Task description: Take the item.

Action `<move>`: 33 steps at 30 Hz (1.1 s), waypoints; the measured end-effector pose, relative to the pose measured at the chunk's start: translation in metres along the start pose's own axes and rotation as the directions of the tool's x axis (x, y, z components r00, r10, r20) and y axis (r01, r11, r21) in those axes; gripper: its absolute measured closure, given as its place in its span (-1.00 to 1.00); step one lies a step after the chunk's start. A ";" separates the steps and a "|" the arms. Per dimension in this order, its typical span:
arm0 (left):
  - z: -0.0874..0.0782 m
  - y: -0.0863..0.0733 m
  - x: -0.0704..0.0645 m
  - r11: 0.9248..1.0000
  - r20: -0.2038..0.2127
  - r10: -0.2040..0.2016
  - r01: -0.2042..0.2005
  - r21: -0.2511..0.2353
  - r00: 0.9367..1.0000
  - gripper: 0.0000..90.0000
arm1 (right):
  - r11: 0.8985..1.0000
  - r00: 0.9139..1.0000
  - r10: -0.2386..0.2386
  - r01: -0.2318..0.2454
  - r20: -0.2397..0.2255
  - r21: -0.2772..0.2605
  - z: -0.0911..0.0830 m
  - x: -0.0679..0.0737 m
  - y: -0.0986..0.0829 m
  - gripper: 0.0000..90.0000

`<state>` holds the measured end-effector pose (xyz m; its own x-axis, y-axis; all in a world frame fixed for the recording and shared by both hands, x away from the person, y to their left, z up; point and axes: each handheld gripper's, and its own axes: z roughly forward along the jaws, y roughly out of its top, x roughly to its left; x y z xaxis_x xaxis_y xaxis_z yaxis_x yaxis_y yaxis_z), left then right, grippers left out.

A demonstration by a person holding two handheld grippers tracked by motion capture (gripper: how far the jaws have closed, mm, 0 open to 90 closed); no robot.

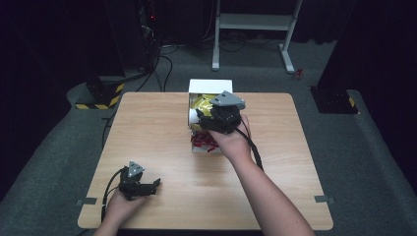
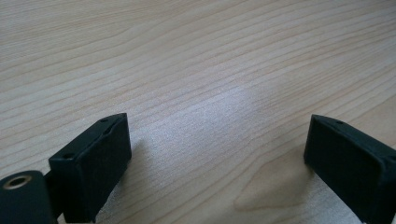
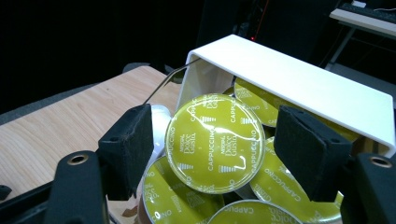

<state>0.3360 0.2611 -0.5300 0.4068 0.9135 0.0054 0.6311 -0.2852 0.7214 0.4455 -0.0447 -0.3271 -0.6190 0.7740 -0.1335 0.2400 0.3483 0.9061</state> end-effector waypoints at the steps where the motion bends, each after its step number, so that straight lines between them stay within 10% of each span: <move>1: 0.000 0.000 0.000 1.000 0.000 0.000 0.000 0.000 1.000 -0.83 | 1.000 1.000 -0.003 0.003 -0.002 0.004 0.001 0.000 0.000 -0.36; 33: 0.000 0.000 0.000 1.000 0.001 0.000 0.000 0.000 1.000 -0.83 | 0.999 1.000 -0.008 0.007 0.023 0.040 0.011 0.004 -0.002 -0.16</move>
<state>0.3360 0.2610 -0.5300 0.4070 0.9134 0.0048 0.6311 -0.2849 0.7215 0.4508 -0.0367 -0.3341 -0.6035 0.7831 -0.1501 0.2651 0.3746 0.8885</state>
